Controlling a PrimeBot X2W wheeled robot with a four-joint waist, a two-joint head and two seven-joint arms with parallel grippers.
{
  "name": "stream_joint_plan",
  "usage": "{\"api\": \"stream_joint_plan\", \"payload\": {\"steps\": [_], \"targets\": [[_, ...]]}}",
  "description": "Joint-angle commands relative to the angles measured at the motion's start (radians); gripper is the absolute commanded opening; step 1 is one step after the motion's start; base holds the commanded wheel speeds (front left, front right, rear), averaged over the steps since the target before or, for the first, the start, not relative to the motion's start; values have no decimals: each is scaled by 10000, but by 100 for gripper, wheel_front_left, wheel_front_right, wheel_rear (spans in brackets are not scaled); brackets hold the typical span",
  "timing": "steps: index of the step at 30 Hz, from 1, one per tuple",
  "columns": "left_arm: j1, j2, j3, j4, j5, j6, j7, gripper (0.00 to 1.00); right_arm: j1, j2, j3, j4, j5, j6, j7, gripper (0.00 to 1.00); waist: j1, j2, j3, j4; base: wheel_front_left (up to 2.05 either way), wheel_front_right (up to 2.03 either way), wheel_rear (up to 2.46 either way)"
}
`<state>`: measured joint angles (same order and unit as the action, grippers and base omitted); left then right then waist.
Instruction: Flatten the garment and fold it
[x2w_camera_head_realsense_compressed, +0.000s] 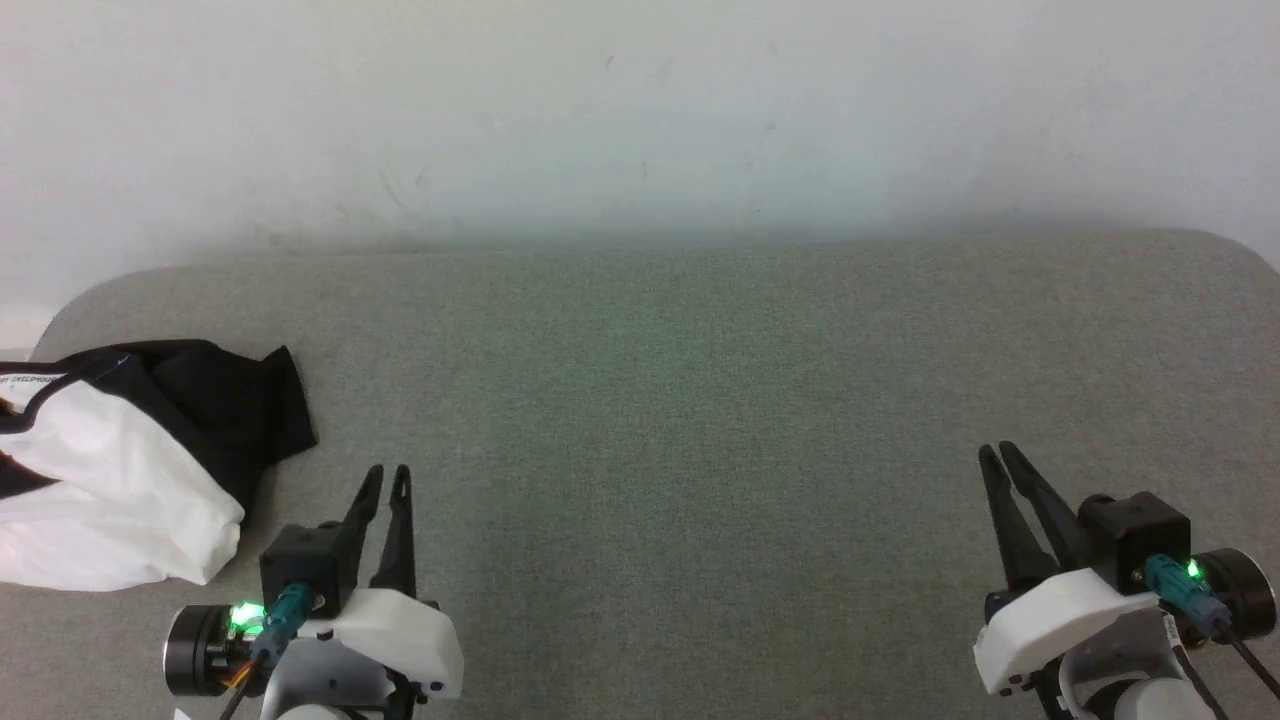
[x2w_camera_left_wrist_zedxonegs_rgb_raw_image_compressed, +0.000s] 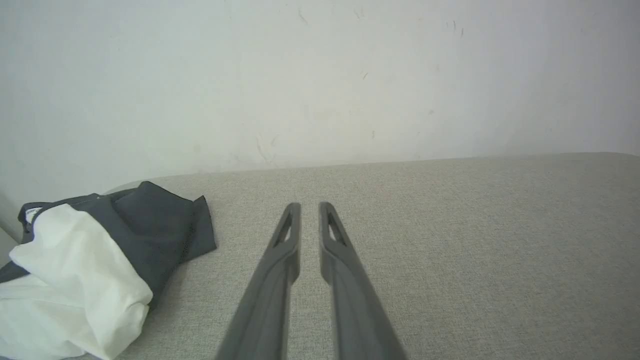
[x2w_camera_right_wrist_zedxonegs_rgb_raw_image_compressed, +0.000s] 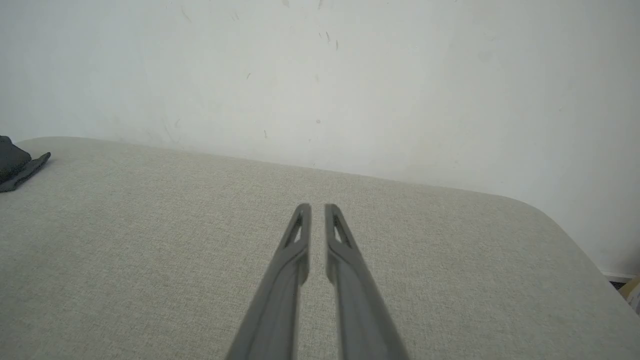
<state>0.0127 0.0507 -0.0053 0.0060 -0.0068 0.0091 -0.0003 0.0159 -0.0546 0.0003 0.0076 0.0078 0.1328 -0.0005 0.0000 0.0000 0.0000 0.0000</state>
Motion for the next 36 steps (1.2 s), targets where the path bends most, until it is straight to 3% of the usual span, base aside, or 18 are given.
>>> {"api": "stream_joint_plan", "payload": {"steps": [1, 36], "targets": [[0, 0, -3, 1, -1, 2, -2, 100, 0, 0, -2, 1, 1, 0, -2, 100, 0, 0, 0, 0, 0, 0, 0], [66, -1, -208, 241, -470, 178, -699, 100, -39, 12, 16, 286, 376, -6, -698, 100, 0, 0, -8, 272, 0, 0, 0]]}}
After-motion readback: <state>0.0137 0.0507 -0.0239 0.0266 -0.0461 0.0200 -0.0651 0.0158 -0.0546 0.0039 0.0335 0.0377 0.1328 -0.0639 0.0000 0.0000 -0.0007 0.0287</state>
